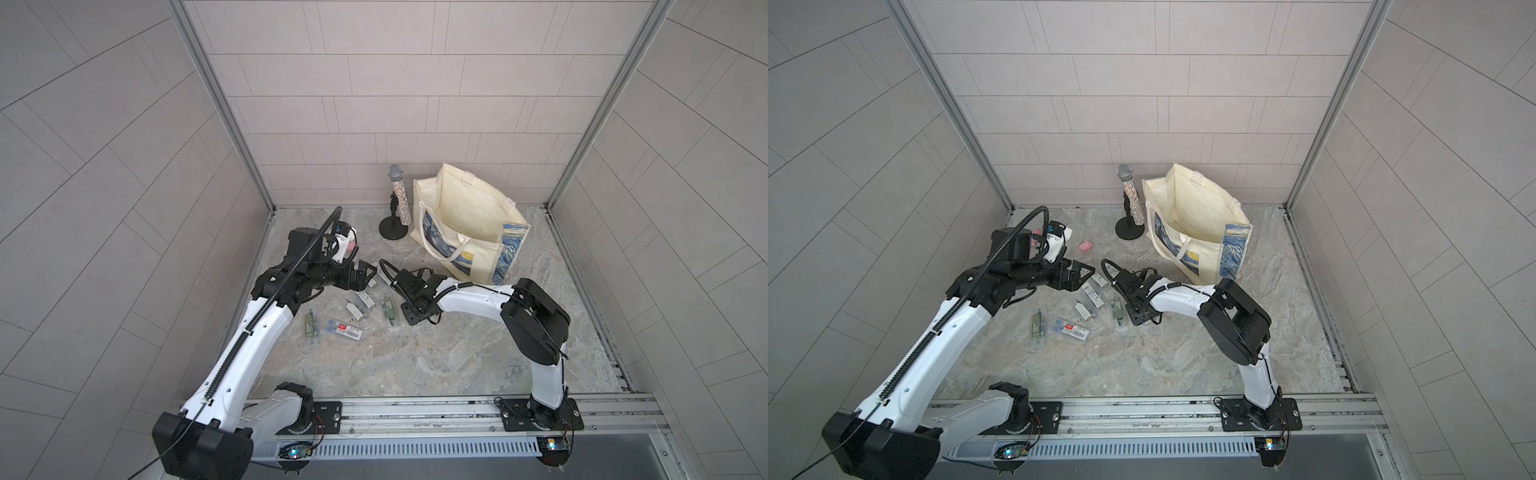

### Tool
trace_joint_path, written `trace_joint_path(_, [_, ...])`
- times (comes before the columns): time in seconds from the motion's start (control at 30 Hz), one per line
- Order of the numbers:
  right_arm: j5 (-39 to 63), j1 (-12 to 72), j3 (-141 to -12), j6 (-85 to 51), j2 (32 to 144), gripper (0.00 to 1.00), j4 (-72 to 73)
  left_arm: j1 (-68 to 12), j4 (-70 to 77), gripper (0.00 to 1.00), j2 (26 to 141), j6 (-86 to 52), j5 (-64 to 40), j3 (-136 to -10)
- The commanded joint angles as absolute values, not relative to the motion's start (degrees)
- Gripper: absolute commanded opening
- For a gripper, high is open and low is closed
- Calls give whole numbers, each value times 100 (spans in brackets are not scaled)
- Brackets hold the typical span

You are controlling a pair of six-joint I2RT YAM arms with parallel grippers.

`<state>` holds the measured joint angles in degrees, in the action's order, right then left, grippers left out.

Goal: Put the compass set into the canvas bag
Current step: Pick up the compass set at the center of the board.

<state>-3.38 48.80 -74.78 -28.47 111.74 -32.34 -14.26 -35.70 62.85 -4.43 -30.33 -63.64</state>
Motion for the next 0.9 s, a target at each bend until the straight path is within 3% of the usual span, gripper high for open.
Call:
trace_joint_path(0.0, [-397,4887,-7296,-2792,11083,42,-3371,-1393,-3621,97,6243,-378,-3029,-6317])
trace_joint_path(0.23, [-498,4896,-7269,-2630,10705,37,-3503,-1398,-3621,97,6228,-387,-2997,-6308])
trace_joint_path(0.47, [-527,4896,-7284,-2507,10190,20,-3649,-1397,-3594,97,6223,-421,-2961,-6295])
trace_joint_path(0.63, [-628,4896,-7496,-2337,9596,1,-4008,-1396,-3573,97,6219,-448,-2955,-6299])
trace_joint_path(0.87, [-958,4887,-8223,-1834,8657,0,-4671,-1398,-3594,97,6207,-439,-2942,-6328])
